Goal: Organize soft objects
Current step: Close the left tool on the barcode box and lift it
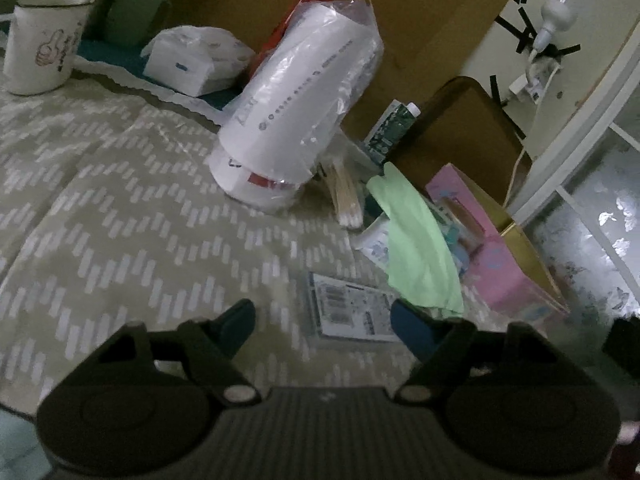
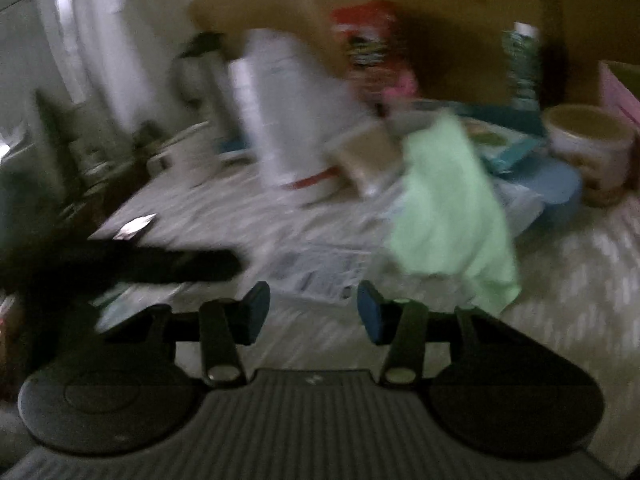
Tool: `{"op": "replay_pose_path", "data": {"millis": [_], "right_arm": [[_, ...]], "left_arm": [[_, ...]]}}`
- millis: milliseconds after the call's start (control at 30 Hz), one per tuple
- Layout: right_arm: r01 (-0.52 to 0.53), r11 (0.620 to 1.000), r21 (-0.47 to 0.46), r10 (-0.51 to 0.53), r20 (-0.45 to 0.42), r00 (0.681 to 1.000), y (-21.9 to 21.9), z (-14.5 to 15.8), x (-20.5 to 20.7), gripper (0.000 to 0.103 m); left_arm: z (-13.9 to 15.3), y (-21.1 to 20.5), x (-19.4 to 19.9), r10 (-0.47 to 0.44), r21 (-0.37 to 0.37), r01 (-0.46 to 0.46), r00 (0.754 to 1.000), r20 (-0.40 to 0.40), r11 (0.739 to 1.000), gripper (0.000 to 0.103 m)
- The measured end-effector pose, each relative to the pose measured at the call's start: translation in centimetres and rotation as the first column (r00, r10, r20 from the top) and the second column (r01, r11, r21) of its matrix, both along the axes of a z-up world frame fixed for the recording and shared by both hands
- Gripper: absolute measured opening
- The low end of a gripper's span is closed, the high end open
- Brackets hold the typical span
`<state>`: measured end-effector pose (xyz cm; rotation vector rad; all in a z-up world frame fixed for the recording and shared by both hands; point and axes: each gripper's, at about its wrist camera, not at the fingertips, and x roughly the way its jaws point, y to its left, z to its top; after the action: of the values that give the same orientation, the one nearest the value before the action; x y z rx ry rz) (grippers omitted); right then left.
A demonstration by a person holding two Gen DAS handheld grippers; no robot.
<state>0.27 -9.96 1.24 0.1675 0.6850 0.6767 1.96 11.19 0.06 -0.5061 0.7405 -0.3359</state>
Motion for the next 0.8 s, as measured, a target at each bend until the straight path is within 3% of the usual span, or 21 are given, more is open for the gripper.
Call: {"op": "replay_pose_path", "data": {"millis": [133, 233, 300, 400, 467, 500, 667, 800], "right_arm": [[-0.027, 0.993, -0.117, 0.038, 0.093, 0.995, 1.0, 0.1, -2.0, 0.061], [-0.018, 0.988, -0.152, 0.031, 0.083, 0.996, 1.3, -0.5, -1.6, 0.065], [-0.014, 0.983, -0.184, 0.031, 0.092, 0.995, 1.4, -0.6, -1.0, 0.065], [-0.015, 0.976, -0.218, 0.039, 0.105, 0.994, 2.7, -1.1, -0.1, 0.065], [0.015, 0.971, -0.240, 0.016, 0.130, 0.991, 3.0, -1.1, 0.0, 0.061], [0.039, 0.970, -0.241, -0.005, 0.140, 0.990, 2.8, -1.0, -0.1, 0.057], [0.099, 0.984, -0.146, -0.079, 0.132, 0.988, -0.2, -0.4, -0.5, 0.056], [0.206, 0.970, -0.129, -0.167, 0.259, 0.951, -2.6, 1.1, -2.3, 0.056]], "left_arm": [[0.1, 0.2, 0.5, -0.034, 0.004, 0.034, 0.999, -0.002, 0.999, 0.077], [0.3, -0.7, 1.2, -0.070, 0.041, 0.070, 0.998, 0.006, 0.997, 0.072], [0.1, -1.6, 2.1, -0.102, 0.058, 0.103, 0.995, -0.017, 0.993, 0.063], [0.1, -2.9, 2.1, -0.097, 0.117, 0.097, 0.995, -0.007, 0.988, 0.062], [0.3, -3.4, 1.5, -0.104, 0.111, 0.105, 0.995, -0.009, 0.988, 0.062], [0.6, -3.5, 1.3, -0.108, 0.104, 0.107, 0.994, -0.004, 0.989, 0.062], [3.4, -6.4, 0.9, -0.163, 0.137, 0.153, 0.984, 0.066, 0.979, 0.062], [6.0, -10.8, 1.4, -0.236, 0.210, 0.203, 0.960, 0.149, 0.956, 0.062]]}}
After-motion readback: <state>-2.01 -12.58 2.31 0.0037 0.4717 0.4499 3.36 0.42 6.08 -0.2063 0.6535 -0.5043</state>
